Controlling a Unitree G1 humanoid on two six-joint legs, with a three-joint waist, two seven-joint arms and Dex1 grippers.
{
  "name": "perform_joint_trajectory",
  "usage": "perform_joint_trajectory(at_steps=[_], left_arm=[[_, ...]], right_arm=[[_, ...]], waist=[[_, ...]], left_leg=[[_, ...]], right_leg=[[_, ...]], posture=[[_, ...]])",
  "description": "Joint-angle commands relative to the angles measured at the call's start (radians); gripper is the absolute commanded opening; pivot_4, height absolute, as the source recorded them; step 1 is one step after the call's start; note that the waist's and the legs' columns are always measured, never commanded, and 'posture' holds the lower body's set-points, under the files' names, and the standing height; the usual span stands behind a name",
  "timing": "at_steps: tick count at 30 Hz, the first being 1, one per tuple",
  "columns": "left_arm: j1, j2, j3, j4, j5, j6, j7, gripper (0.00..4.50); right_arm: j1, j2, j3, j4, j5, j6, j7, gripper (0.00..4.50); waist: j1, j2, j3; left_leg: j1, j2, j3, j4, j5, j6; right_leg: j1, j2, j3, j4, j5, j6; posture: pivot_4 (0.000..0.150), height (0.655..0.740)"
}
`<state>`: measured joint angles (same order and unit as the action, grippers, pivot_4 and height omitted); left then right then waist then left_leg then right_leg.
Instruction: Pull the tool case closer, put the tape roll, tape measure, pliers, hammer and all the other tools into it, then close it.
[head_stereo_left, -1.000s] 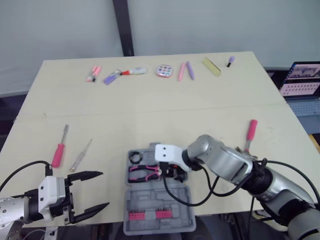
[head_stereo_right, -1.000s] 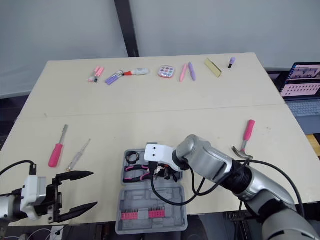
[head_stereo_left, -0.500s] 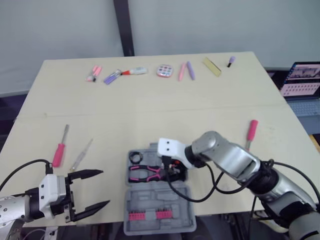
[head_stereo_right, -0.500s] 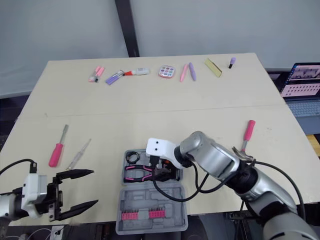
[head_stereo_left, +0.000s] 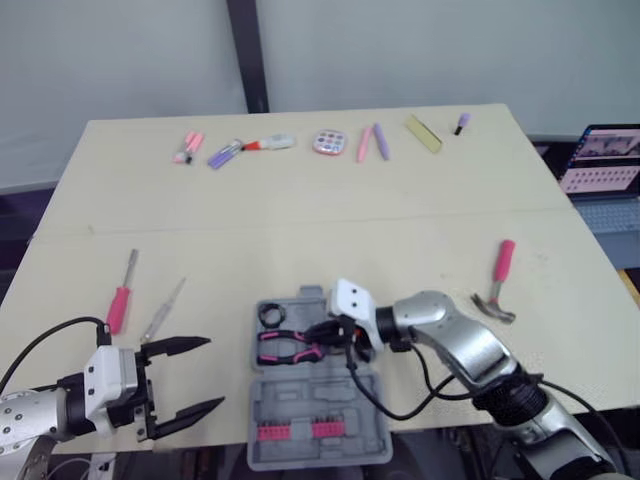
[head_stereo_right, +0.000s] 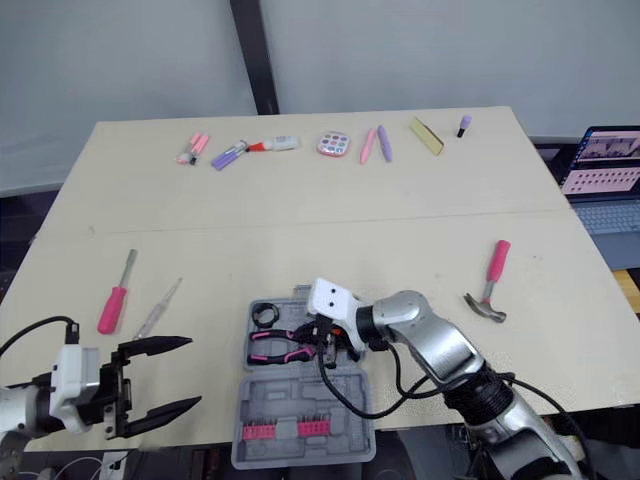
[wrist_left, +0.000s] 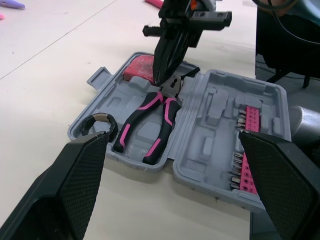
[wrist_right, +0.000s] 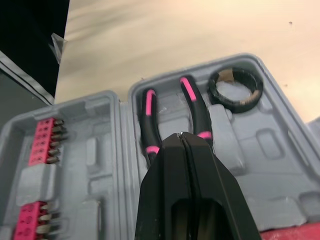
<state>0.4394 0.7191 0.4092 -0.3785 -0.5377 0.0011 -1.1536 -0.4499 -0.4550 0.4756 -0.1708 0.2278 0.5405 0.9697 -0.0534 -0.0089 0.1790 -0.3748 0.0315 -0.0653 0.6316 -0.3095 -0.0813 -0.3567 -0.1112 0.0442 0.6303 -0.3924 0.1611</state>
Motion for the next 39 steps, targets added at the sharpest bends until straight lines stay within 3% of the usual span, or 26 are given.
perform_joint_trajectory(at_steps=[1,20,39], left_arm=[[-0.009,0.003,-0.003,-0.008,-0.007,0.0,0.001,4.5],[0.0,-0.003,-0.002,-0.015,-0.008,0.0,0.008,4.5],[0.012,-0.011,-0.011,-0.023,-0.007,-0.003,0.024,4.5]], right_arm=[[0.004,0.017,-0.006,0.037,-0.017,-0.118,0.024,0.04],[0.011,0.058,0.023,0.176,-0.11,-0.209,0.033,0.04],[0.019,0.052,0.067,0.251,-0.153,-0.113,0.041,0.04]], waist=[[-0.001,0.0,0.0],[-0.001,0.0,0.0],[0.0,-0.002,-0.002]], left_leg=[[0.0,0.0,0.0,0.0,0.0,0.0],[0.0,0.0,0.0,0.0,0.0,-0.001],[0.004,0.0,0.0,0.0,0.0,0.0]], right_leg=[[0.0,0.0,0.0,0.0,0.0,0.0],[0.0,0.0,0.0,0.0,0.0,0.0],[0.004,0.0,0.0,0.0,0.0,0.0]], posture=[[0.15,0.74],[0.15,0.74],[0.15,0.74]])
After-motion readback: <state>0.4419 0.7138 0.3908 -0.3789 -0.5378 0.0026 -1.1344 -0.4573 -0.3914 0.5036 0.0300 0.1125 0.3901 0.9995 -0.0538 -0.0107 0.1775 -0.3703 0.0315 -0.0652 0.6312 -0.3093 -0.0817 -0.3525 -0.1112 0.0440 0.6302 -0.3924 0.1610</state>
